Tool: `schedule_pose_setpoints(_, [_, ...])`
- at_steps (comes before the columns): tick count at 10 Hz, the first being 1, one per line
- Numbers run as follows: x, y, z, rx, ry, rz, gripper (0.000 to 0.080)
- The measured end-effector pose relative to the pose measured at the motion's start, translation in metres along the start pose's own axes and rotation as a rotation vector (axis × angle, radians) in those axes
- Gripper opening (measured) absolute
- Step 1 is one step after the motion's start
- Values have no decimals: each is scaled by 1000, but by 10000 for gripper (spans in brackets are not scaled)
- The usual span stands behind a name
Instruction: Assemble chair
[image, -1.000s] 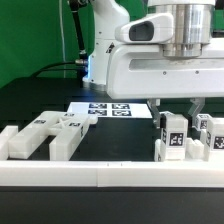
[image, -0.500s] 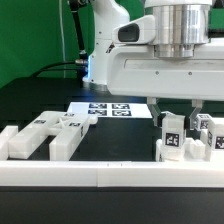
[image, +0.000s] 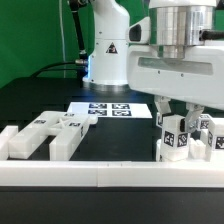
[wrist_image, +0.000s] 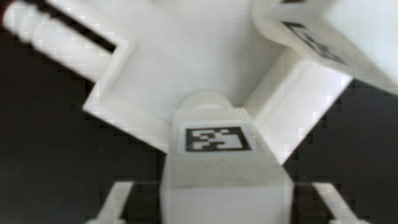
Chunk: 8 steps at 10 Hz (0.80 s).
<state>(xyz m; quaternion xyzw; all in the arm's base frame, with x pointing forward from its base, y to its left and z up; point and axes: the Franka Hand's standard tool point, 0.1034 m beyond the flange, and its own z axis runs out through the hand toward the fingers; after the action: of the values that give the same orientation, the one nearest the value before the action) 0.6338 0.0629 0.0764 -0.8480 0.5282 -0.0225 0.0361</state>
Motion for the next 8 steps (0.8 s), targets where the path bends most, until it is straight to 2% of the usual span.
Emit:
schedule_pose_setpoints(3, [0, 0, 0, 3, -5, 85, 291])
schedule_pose_setpoints(4, [1, 0, 0, 3, -4, 38, 362])
schedule_pose_setpoints(5, [4, 1, -1, 4, -3, -12, 545])
schedule_pose_setpoints(6, [6, 2, -1, 3, -2, -82, 545])
schedule_pose_setpoints(7, [6, 2, -1, 1, -2, -235, 631])
schedule_pose_setpoints(8, [6, 2, -1, 2, -2, -352, 645])
